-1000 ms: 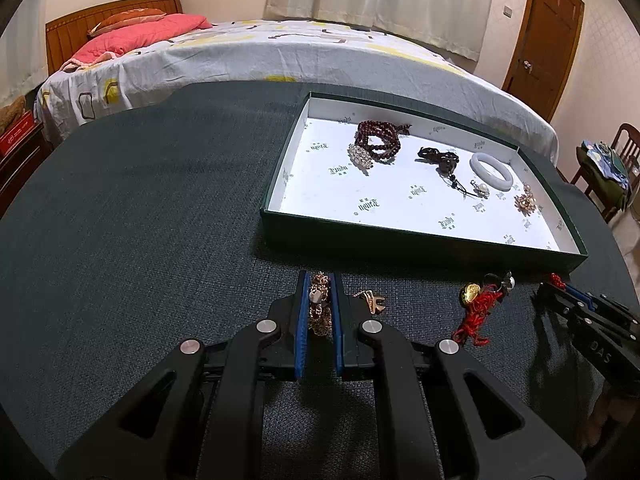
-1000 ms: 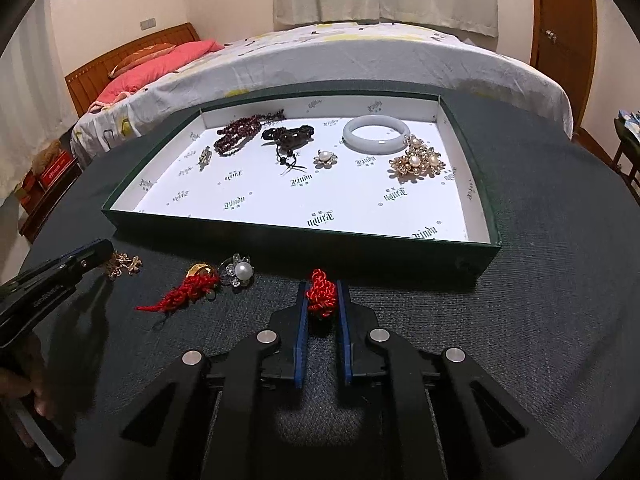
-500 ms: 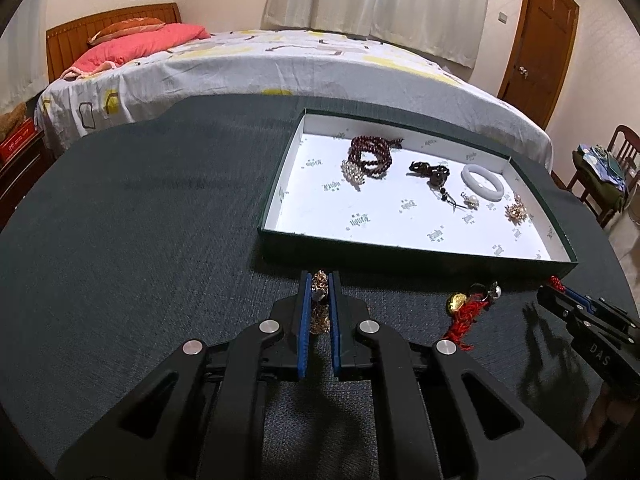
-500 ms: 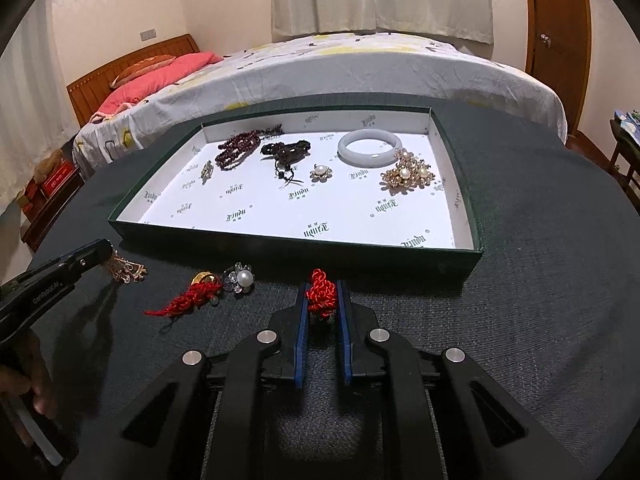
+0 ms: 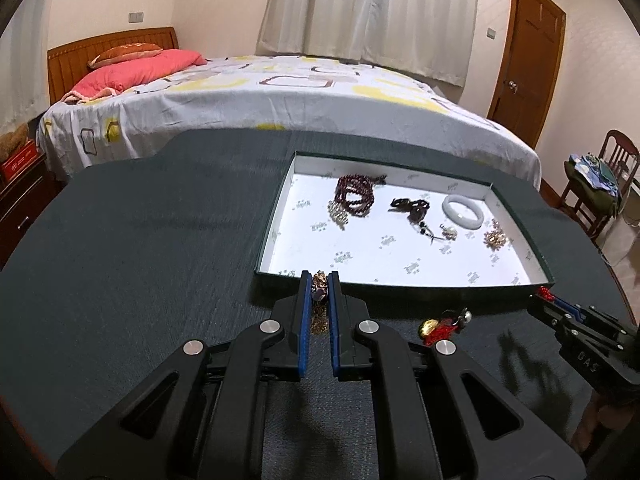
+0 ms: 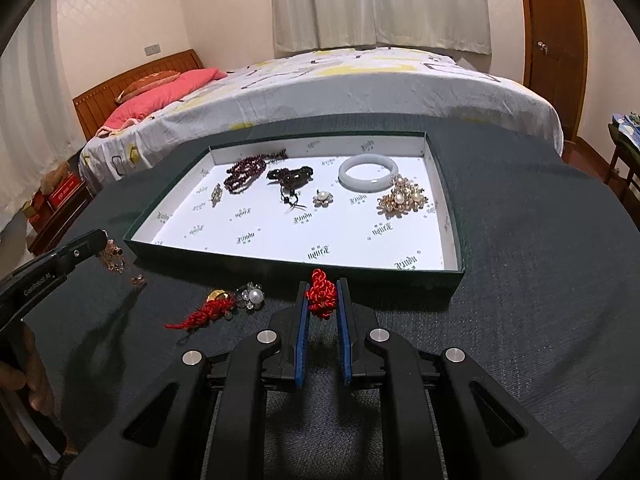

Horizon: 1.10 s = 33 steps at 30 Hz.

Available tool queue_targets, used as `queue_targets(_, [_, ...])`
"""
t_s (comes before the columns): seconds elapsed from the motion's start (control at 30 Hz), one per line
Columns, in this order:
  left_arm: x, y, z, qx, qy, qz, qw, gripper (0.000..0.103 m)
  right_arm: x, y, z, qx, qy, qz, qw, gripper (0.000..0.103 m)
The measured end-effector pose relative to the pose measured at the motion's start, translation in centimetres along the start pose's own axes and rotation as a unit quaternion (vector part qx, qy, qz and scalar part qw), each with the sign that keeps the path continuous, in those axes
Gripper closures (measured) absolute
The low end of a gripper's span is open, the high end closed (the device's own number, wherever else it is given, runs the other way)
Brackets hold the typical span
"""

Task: Organize jewelry
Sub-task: 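Carry the chain necklace with the left gripper while the right gripper carries the red tassel over the tray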

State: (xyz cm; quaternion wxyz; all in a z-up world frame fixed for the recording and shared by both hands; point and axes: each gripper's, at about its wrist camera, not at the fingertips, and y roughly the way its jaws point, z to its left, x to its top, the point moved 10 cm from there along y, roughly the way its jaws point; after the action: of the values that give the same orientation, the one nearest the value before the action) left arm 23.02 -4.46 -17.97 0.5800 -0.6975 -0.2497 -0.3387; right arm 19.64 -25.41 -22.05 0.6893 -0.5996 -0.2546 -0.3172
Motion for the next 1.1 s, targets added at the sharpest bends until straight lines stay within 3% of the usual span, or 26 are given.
queue_targets(0.6, [6.6, -4.3, -2.4, -0.023, 0.013, -0.081, 0.9963, 0.095, 4.8, -3.4, 0.5, 0.008, -0.008, -0.061, 0.998, 0.089])
queue_targets(1.1, [11.0, -2.2, -4.9, -0.036, 0.035, -0.109, 0.9928, 0.095, 12.6, -4.0, 0.6, 0.004, -0.021, -0.135, 0.991, 0.089])
